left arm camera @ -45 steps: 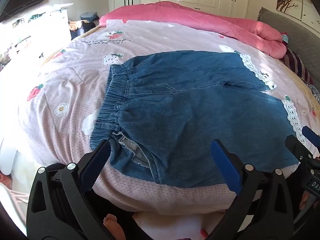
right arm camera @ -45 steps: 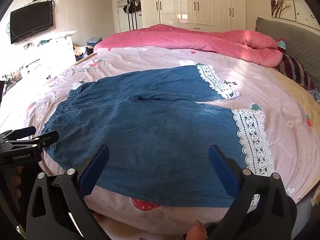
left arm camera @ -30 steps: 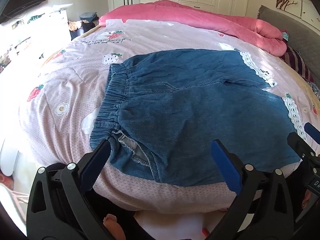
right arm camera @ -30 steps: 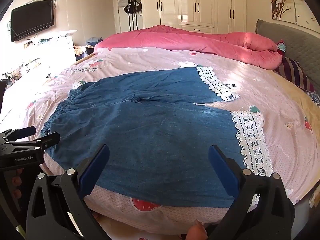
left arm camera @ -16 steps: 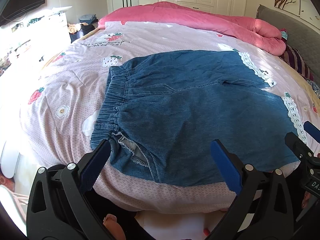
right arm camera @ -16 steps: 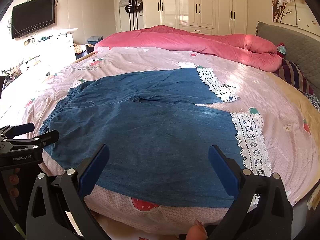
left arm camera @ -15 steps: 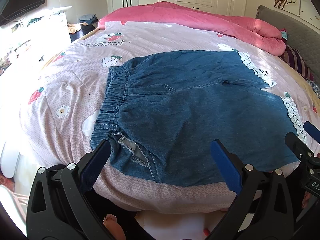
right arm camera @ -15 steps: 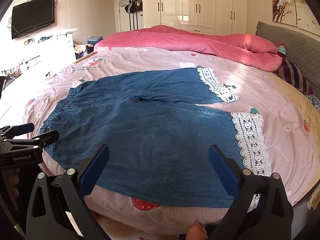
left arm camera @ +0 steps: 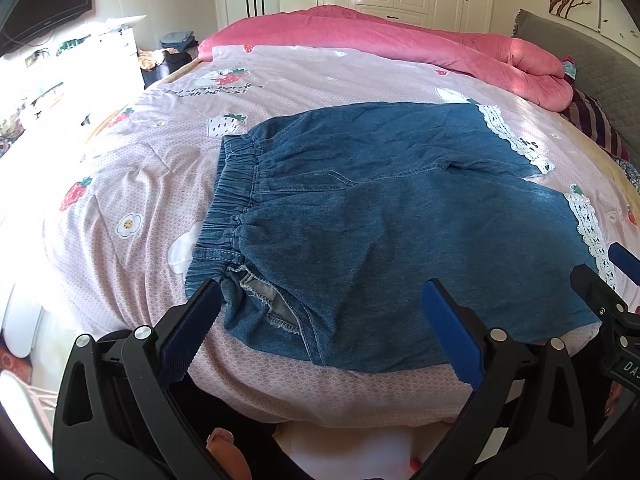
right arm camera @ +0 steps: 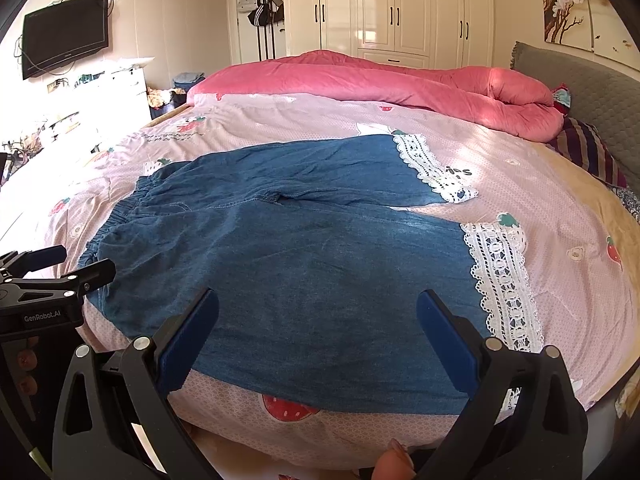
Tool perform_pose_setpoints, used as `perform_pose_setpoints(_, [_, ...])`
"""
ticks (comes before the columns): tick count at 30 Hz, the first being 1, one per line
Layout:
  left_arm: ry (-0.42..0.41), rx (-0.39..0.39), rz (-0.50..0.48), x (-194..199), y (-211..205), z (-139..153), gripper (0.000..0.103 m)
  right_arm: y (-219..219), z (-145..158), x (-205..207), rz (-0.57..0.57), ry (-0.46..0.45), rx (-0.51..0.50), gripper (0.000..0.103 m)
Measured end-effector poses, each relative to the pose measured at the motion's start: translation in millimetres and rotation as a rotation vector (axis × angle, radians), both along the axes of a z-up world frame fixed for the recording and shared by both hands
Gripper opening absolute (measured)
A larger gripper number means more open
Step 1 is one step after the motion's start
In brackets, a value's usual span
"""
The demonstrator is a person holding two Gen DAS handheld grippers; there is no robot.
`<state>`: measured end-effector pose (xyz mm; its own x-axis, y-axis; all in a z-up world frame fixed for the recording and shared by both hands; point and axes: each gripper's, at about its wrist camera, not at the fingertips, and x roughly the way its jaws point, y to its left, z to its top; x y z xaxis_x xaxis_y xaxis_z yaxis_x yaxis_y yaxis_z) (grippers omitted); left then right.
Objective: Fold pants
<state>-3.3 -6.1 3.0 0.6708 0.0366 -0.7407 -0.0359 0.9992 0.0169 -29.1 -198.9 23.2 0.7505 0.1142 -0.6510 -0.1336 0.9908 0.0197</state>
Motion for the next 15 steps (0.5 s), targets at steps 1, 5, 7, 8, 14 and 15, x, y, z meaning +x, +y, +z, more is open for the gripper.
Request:
perform_pose_setpoints(1, [-0.001, 0.000, 0.000, -0.3, -0.2, 0.2, 0.094, -0.4, 0.0, -0.1, 0.001, 0.000, -0.001, 0.099])
perform_pose_setpoints(5, [0.001, 0.004, 0.003, -1.2, 0.2, 0.0, 0.094, -1.9, -0.5, 0.2, -0.004, 0.002, 0.006, 0.099])
perform_pose_setpoints(7, [0.002, 0.006, 0.003, -0.7, 0.7, 0.0, 0.094, -2.4, -0.7, 0.2, -0.006, 0.002, 0.004, 0.099])
perform_pose_setpoints(8, [0.001, 0.005, 0.003, -1.1, 0.9, -0.1, 0.094, -3.5, -0.9, -0.2, -0.006, 0.001, 0.006, 0.099])
perform_pose_setpoints(14, [-0.002, 0.001, 0.006, 0.5, 0.7, 0.6, 0.094, -4.5, -1.5, 0.8, -0.003, 0.004, 0.008, 0.099])
perform_pose_setpoints(15, [-0.002, 0.001, 0.006, 0.6, 0.5, 0.9, 0.094, -4.6, -1.6, 0.9, -0.004, 0.004, 0.008, 0.099])
